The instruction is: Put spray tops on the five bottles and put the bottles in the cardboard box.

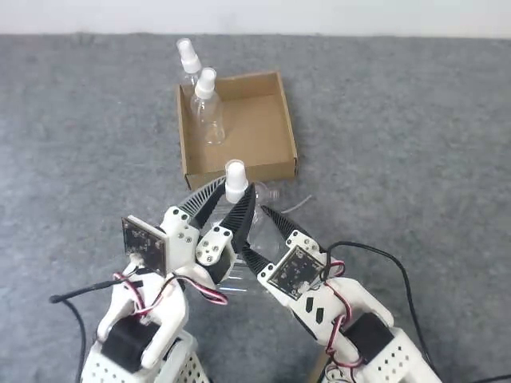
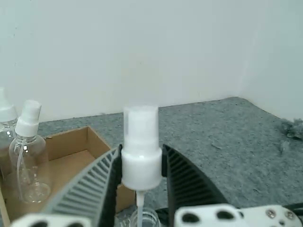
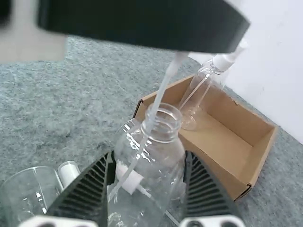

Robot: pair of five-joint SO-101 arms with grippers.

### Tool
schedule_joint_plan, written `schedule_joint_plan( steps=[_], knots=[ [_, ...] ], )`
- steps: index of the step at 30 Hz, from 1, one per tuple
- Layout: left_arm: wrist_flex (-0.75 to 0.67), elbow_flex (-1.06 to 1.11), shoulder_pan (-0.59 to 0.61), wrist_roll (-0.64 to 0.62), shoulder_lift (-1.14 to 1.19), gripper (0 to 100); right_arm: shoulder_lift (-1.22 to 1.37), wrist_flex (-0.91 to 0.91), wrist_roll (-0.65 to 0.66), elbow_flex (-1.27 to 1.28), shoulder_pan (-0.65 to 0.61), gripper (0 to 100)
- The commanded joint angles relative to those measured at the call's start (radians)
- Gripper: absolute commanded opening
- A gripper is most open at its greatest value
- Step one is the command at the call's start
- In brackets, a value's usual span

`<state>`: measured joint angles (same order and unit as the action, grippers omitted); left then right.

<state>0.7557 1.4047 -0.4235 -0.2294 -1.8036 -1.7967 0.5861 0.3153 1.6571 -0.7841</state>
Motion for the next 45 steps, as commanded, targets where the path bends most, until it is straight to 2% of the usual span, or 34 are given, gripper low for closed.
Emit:
schedule_joint_plan(
  steps=[1, 4, 9, 17, 23, 36, 45],
  knots=[
    [-0.032, -0.007, -0.005, 0.006, -0.017, 2, -0.019, -0.028, 0.008, -0.077, 0.019, 2.0],
    [-0.031, -0.002, -0.005, 0.006, -0.017, 2, -0.019, -0.021, 0.003, -0.101, 0.019, 2.0],
    [-0.032, 0.016, -0.005, 0.005, -0.017, 8, -0.019, -0.024, 0.003, -0.117, 0.019, 2.0],
    [-0.028, 0.021, -0.006, 0.005, -0.017, 9, -0.019, -0.028, 0.003, -0.135, 0.021, 2.0],
    [0.012, 0.015, -0.006, 0.002, -0.017, 19, -0.019, -0.028, 0.003, -0.138, 0.021, 2.0],
    [0.089, -0.093, 0.003, 0.002, -0.017, 20, -0.019, -0.022, 0.003, -0.129, 0.021, 2.0],
    [0.051, -0.105, 0.005, 0.000, -0.017, 19, -0.019, -0.028, 0.005, -0.109, 0.019, 2.0]
  ],
)
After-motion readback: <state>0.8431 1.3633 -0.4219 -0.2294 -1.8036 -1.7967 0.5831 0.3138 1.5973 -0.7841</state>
